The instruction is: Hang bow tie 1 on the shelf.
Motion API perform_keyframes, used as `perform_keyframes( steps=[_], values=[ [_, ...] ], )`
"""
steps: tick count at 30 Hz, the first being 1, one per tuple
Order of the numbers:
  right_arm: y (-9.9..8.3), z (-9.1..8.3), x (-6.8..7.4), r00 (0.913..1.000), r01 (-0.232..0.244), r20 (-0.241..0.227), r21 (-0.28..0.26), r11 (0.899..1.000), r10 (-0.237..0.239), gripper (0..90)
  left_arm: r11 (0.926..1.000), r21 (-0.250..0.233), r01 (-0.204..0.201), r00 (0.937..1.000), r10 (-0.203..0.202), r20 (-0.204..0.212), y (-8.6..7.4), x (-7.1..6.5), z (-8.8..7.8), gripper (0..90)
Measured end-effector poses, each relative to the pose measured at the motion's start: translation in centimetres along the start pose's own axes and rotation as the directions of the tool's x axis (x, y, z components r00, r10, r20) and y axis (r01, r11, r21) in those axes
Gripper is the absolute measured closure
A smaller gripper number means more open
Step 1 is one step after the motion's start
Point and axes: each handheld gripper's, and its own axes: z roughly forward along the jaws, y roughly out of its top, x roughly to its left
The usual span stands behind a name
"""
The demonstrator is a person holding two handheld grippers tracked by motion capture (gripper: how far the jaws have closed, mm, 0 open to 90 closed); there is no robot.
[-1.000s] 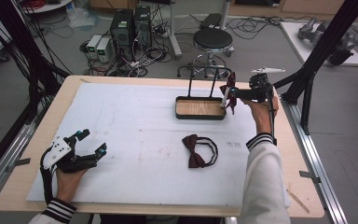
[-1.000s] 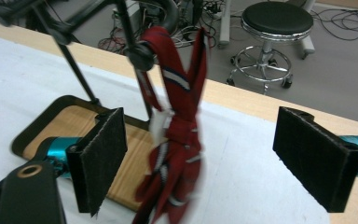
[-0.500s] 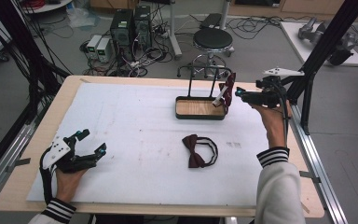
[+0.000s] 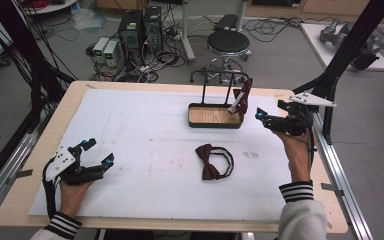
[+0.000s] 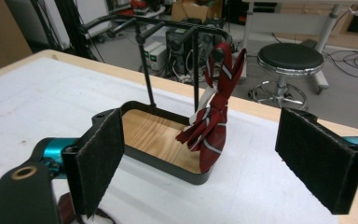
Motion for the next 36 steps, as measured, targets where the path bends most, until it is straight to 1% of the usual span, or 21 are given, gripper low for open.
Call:
perform_keyframes(
  steps=[1,4,7,10,11,12,13,14,16,18,22,25,26,30,36],
  values=[
    [-0.3,-0.4,0.2,1.0,0.004,-0.004,-0.017,1.0,-0.004,14.4,1.0,0.0,-0.001,1.0,0.001,0.0,0.0,0.0,0.0,12.6],
    [-1.0,-1.2,0.9,0.9999,0.012,-0.012,-0.04,0.999,-0.013,13.6,1.0,0.001,-0.002,1.0,0.002,0.0,0.0,0.0,0.0,12.5],
    [-1.9,-2.1,1.8,0.9994,0.023,-0.022,-0.081,0.996,-0.025,13.4,1.0,0.001,-0.003,1.0,0.003,-0.001,0.0,0.0,0.0,12.6],
    [-2.6,-2.9,2.5,0.999,0.022,-0.036,-0.1,0.995,-0.025,13.0,1.0,0.002,-0.002,1.0,0.002,-0.002,0.0,0.0,0.0,12.6],
    [-2.9,-3.1,2.8,0.9988,0.026,-0.039,-0.105,0.994,-0.03,12.7,1.0,0.003,-0.002,1.0,0.002,-0.003,0.0,0.0,0.0,12.5],
    [-3.4,-3.6,3.2,0.9981,0.034,-0.047,-0.122,0.992,-0.039,12.6,1.0,0.003,-0.002,1.0,0.002,-0.003,0.0,0.0,0.0,12.6],
    [-3.4,-3.6,3.2,0.9981,0.034,-0.047,-0.122,0.992,-0.039,12.6,1.0,0.003,-0.002,1.0,0.002,-0.003,0.0,0.0,0.0,12.6],
    [-3.7,-3.8,3.4,0.9978,0.041,-0.046,-0.133,0.99,-0.047,12.6,1.0,0.003,-0.003,1.0,0.003,-0.004,0.0,-0.1,0.0,12.6],
    [-4.3,-4.2,3.8,0.998,0.035,-0.047,-0.157,0.987,-0.042,12.5,1.0,0.004,-0.004,1.0,0.004,-0.005,0.0,-0.1,0.0,12.6],
    [-5.0,-4.4,4.0,0.9973,0.025,-0.063,-0.179,0.984,-0.037,12.5,1.0,0.004,-0.005,1.0,0.005,-0.005,0.0,-0.1,0.0,12.6],
    [-5.9,-4.6,4.6,0.9963,0.02,-0.079,-0.184,0.983,-0.035,12.3,1.0,0.004,-0.008,0.9999,0.008,-0.007,0.0,-0.1,0.0,12.6],
    [-6.5,-4.7,4.9,0.9963,0.023,-0.077,-0.187,0.982,-0.038,12.3,1.0,0.005,-0.008,0.9999,0.008,-0.007,0.0,-0.1,0.0,12.5],
    [-6.8,-4.7,5.0,0.9963,0.018,-0.08,-0.18,0.984,-0.033,12.1,1.0,0.005,-0.008,0.9999,0.008,-0.007,0.0,-0.1,0.0,12.6],
    [-7.4,-4.7,5.2,0.9959,0.02,-0.083,-0.177,0.984,-0.035,12.1,1.0,0.006,-0.008,1.0,0.008,-0.006,0.0,-0.1,0.0,12.6],
    [-7.9,-4.8,5.3,0.9965,0.025,-0.074,-0.184,0.983,-0.039,12.1,0.9999,0.005,-0.012,0.9999,0.012,-0.008,0.0,-0.1,0.0,12.6]
  ],
)
